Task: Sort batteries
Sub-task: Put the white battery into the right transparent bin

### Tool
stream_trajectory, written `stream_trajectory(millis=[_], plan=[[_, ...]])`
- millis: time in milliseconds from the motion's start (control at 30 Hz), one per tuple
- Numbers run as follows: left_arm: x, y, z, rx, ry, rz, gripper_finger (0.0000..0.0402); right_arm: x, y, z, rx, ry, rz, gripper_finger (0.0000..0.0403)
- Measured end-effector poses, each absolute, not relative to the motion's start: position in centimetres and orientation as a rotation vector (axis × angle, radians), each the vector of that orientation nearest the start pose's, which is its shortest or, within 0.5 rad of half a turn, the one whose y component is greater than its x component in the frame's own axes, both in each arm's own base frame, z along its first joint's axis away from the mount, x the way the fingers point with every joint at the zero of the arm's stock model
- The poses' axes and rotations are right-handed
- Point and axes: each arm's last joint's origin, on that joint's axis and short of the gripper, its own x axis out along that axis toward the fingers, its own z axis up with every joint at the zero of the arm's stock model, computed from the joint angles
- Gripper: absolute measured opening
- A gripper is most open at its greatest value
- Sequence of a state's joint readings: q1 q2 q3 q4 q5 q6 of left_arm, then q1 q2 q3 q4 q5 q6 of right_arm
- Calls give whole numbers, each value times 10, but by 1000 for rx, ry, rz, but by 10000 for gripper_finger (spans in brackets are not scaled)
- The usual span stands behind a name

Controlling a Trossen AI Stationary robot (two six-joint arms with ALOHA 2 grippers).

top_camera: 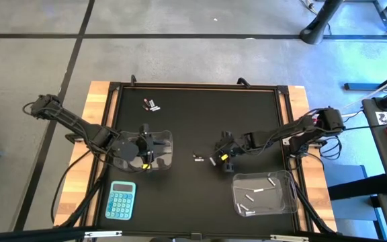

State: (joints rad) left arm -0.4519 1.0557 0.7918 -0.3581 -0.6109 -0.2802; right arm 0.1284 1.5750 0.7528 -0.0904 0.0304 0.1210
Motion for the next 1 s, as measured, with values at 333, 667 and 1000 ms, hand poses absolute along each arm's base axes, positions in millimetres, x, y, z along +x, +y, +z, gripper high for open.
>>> stream_trajectory(millis=[333, 667, 1000], plan=[[202, -79, 274, 41, 506, 228, 169, 305, 42, 129, 191, 882, 63, 241], [202, -79, 274, 42, 508, 228, 169, 308, 41, 116, 145, 910, -11, 239], [202, -79, 274, 42, 508, 228, 169, 304, 38, 113, -30, 959, 20, 117]])
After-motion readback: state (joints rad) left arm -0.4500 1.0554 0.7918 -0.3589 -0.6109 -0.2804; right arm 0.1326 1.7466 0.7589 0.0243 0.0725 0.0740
